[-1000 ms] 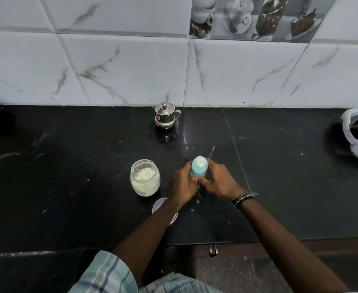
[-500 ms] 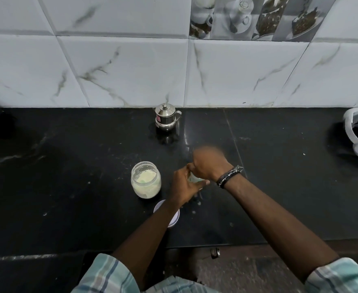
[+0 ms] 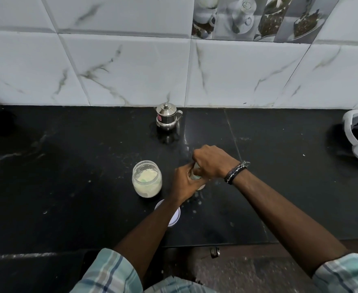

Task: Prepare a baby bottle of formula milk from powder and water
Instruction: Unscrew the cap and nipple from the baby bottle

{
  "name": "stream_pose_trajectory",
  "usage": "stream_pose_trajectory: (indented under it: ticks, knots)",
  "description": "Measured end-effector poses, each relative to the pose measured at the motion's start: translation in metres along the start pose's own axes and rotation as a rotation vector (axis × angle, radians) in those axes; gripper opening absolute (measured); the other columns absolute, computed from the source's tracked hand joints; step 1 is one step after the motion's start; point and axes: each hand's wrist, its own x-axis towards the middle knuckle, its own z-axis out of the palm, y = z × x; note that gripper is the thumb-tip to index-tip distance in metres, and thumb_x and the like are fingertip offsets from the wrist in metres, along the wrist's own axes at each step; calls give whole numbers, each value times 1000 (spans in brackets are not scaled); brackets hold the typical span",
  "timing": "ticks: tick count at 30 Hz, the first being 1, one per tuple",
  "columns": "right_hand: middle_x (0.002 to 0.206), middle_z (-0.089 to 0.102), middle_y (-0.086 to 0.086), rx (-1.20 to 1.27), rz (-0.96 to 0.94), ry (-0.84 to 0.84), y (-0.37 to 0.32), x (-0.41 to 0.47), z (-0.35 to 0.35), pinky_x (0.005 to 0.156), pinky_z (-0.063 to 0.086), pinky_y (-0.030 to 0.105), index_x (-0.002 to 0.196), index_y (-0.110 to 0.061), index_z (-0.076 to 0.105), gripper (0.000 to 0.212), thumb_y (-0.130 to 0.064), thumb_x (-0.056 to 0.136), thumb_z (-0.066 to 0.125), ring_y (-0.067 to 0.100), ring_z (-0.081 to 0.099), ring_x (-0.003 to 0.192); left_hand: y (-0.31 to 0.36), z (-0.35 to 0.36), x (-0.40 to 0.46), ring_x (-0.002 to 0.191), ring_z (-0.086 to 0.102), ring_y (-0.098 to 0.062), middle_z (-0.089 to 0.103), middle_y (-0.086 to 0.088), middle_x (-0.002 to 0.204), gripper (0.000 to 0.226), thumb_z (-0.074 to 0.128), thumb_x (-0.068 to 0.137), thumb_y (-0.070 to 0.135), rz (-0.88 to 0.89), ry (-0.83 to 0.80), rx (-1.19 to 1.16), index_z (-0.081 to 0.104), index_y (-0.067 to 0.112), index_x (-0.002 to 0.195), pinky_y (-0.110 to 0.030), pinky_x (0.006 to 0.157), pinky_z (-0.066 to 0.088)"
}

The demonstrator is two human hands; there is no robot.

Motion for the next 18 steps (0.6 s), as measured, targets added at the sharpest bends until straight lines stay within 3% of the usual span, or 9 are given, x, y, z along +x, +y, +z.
stream_pose_trajectory:
  ticks: [2, 5, 10, 14, 18]
  knots:
    - [107, 69, 12, -21, -59, 1, 0, -5, -6, 78, 55, 40, 108, -8, 67, 23, -16, 85, 65, 32, 66, 97, 0, -1, -1, 72, 68, 6, 70, 29, 79, 36, 86, 61, 38, 11, 5, 15, 63, 52, 83, -10, 58, 48]
    - [108, 68, 9, 26, -101, -5, 1, -10, -17, 83, 54, 41, 104, -16, 69, 29, -6, 77, 71, 30, 63, 102, -2, -1, -2, 75, 69, 7, 69, 32, 79, 33, 86, 61, 48, 10, 8, 35, 63, 50, 84, -8, 58, 48]
    - [104, 67, 2, 181, -72, 8, 12, -16, -23, 76, 54, 37, 105, -22, 63, 46, -4, 66, 80, 24, 64, 94, -6, 2, -2, 83, 72, -5, 75, 13, 88, 43, 85, 63, 55, 9, 19, 33, 66, 35, 96, -29, 71, 61]
    - [114, 62, 0, 347, -41, 84, 28, -30, -11, 83, 53, 37, 118, -21, 55, 60, -12, 66, 82, 21, 58, 101, 0, 0, -3, 78, 70, -1, 72, 21, 85, 34, 83, 66, 54, 52, 26, 35, 65, 44, 94, -17, 65, 54]
    - [123, 57, 4, 475, 48, 190, 42, -48, 13, 96, 50, 36, 136, -19, 50, 77, -18, 67, 84, 20, 56, 111, 0, 0, -4, 84, 69, 0, 71, 25, 89, 46, 84, 66, 52, 38, 39, 49, 67, 35, 104, -13, 69, 53]
